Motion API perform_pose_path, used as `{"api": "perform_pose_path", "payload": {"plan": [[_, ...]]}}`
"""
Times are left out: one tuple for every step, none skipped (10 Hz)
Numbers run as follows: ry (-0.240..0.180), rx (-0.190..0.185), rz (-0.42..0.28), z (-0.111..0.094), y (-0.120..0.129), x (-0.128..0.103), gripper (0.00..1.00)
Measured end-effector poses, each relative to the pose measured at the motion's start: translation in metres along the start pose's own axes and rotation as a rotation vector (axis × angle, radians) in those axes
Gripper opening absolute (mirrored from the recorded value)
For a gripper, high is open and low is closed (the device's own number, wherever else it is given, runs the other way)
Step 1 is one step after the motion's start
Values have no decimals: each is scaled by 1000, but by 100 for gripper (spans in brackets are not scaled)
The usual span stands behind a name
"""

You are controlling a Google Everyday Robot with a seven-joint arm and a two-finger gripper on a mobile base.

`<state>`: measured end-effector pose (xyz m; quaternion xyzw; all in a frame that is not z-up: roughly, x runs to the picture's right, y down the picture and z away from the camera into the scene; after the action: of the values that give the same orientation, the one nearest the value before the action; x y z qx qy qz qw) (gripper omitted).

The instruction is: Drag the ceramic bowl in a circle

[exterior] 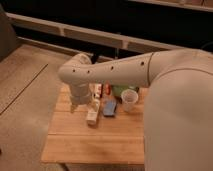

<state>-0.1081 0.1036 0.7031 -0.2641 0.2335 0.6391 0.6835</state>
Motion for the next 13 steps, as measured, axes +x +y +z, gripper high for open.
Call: {"api": "perform_pose_path", "payload": {"plan": [[0, 0, 0, 0, 0, 0, 65], [0, 0, 0, 0, 0, 0, 65], [0, 0, 0, 0, 0, 0, 65], [0, 0, 0, 0, 0, 0, 65], [0, 0, 0, 0, 0, 0, 65], [0, 0, 0, 0, 0, 0, 65], [0, 0, 0, 0, 0, 0, 65], [0, 0, 0, 0, 0, 0, 65], [-1, 0, 0, 0, 0, 0, 65], [-5, 1, 0, -1, -1, -1, 65], [-17, -3, 1, -2, -2, -4, 65], [-74, 2, -2, -8, -15, -20, 65], [-142, 21, -13, -19, -38, -40, 65]]}}
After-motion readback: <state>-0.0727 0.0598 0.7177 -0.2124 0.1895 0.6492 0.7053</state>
